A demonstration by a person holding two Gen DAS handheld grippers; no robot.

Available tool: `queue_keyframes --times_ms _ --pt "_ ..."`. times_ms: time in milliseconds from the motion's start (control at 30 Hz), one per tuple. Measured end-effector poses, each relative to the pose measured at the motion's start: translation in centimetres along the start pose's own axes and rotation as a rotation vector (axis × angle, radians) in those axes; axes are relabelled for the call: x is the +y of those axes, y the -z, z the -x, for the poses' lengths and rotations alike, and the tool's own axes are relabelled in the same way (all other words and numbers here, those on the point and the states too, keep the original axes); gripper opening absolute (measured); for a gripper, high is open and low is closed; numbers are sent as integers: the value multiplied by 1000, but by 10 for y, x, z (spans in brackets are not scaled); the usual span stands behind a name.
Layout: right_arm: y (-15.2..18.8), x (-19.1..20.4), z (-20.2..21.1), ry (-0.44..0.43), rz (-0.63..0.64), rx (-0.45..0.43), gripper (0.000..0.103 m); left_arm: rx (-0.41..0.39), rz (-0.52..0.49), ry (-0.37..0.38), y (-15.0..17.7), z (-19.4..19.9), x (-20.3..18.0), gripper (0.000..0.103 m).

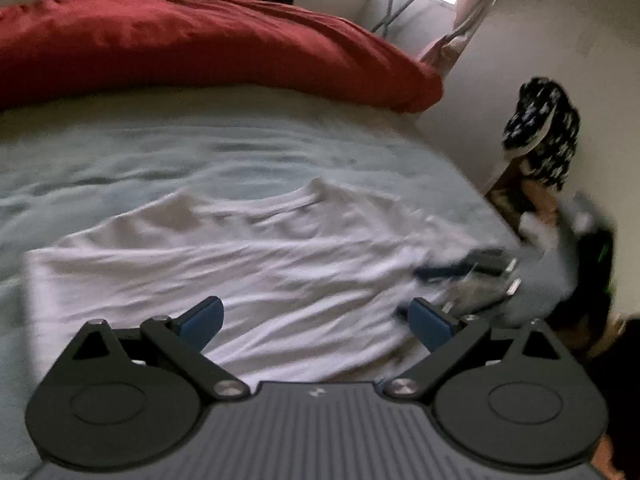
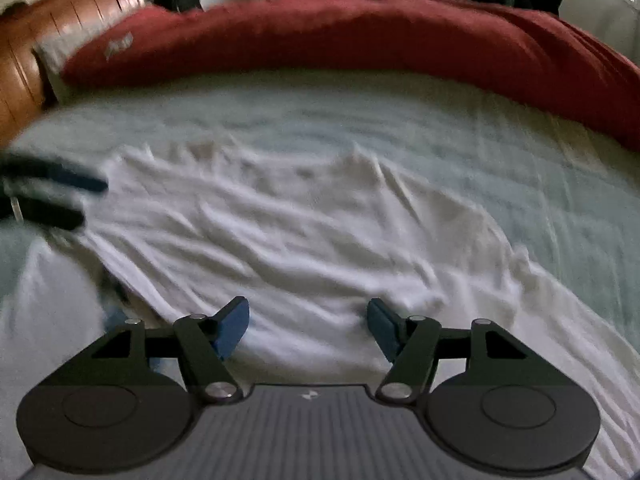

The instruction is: Fold clothes

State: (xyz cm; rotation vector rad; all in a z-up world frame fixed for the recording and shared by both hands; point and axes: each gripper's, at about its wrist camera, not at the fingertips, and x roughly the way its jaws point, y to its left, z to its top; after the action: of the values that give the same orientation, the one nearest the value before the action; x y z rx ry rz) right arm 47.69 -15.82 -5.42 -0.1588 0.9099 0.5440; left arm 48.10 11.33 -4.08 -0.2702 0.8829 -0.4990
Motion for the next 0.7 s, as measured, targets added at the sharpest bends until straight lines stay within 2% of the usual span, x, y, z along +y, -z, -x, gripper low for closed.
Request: queue_keyframes --times_ms 100,233,333,533,700 --pt "17 -13 7 12 22 -50 71 7 -4 21 -5 -28 -6 98" --pt "25 -21 28 -28 3 -88 71 41 7 -91 -1 -69 3 98" --pt "30 -18 46 3 7 -94 81 27 24 -108 0 -69 6 98" --pt "44 -6 94 2 2 -106 85 46 -66 -165 4 -9 -29 98" --pt "60 20 129 -37 -9 -110 90 64 -144 -212 7 42 -59 98"
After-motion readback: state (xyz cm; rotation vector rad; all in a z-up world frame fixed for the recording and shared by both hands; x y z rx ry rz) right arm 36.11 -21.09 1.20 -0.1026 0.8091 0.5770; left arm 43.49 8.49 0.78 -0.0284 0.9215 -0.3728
